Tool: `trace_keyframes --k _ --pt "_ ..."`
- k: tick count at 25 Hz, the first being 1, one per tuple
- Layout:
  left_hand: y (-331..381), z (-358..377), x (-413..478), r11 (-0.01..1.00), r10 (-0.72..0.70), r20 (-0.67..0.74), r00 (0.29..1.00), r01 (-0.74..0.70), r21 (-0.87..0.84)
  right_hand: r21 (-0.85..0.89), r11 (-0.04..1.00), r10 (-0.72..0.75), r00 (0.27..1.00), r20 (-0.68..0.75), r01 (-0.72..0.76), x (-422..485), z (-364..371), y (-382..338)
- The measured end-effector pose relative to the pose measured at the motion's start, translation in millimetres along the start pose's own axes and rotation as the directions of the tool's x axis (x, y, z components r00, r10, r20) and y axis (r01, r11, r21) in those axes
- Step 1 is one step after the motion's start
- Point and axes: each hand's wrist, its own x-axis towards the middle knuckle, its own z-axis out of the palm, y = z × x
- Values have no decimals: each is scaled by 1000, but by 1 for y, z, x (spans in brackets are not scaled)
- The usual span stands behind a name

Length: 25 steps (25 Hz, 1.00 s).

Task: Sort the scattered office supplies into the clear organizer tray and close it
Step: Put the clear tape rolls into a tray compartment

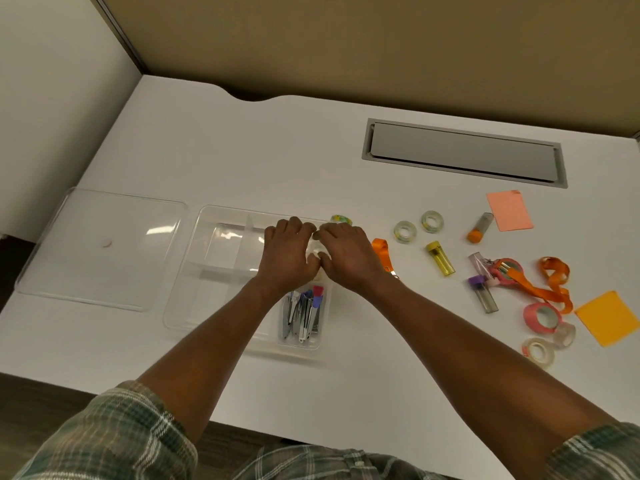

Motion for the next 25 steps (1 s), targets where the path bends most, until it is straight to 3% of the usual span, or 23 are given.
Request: trace_keyframes --k 5,10,17,25 --pt "33 7 36 999 50 -17 999 -50 -10 -34 981 187 975 -119 -192 -12 -19 48" --pt "58 23 62 990 105 129 986 -116 79 -86 924 367 927 -84 -373 -40 -22 98" --pt "72 30 77 951 37 390 920 -152 270 -218 917 366 921 134 -333 -60 -10 119" --pt "79 30 76 938 18 414 910 -159 308 -238 915 372 911 180 -327 -65 -6 121"
